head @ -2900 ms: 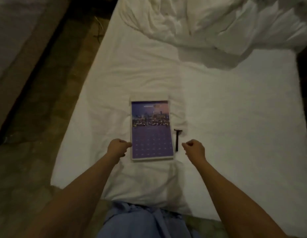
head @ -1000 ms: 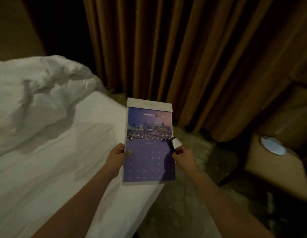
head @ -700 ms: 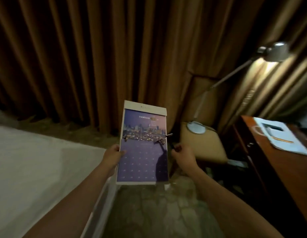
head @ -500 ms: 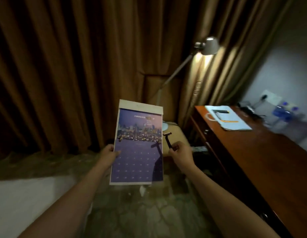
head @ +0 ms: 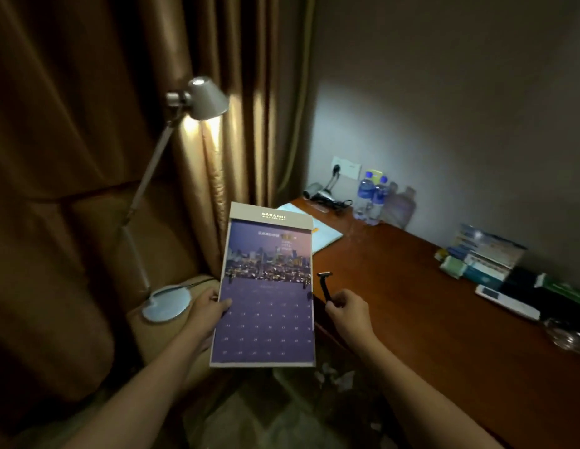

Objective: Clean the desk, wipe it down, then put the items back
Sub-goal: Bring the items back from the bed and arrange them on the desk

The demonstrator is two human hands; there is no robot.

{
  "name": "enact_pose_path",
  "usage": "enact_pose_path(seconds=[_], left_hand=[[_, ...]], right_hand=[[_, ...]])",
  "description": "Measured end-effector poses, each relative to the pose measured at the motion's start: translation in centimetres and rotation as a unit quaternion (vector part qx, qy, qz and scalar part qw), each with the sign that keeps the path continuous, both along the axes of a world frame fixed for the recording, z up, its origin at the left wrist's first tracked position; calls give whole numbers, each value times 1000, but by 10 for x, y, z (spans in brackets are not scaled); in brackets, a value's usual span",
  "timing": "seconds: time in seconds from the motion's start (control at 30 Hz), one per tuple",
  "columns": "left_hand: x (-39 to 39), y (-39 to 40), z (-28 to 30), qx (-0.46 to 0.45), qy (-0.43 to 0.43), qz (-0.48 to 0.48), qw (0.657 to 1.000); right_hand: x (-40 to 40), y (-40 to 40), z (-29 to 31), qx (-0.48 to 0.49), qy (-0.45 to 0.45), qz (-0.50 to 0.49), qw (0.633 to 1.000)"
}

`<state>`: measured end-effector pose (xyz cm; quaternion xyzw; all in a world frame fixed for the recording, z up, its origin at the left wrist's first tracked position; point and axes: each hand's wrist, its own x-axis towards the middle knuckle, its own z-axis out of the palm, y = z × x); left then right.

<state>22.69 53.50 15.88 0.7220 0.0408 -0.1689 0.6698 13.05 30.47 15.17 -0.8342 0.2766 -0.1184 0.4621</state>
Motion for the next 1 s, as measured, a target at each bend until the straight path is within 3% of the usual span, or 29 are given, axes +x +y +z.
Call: enact_pose_path(seconds=[0.47, 0.6, 1.0], left_hand=[[125, -252, -79, 65, 83, -199, 974], [163, -323, -100, 115, 114, -244, 956], [233, -449, -141, 168, 176, -309, 919]], right_hand=[[45, -196, -81, 90, 68, -246, 963], [73, -260, -103, 147, 94, -282, 944], [109, -369, -147, 125, 195, -307, 923]])
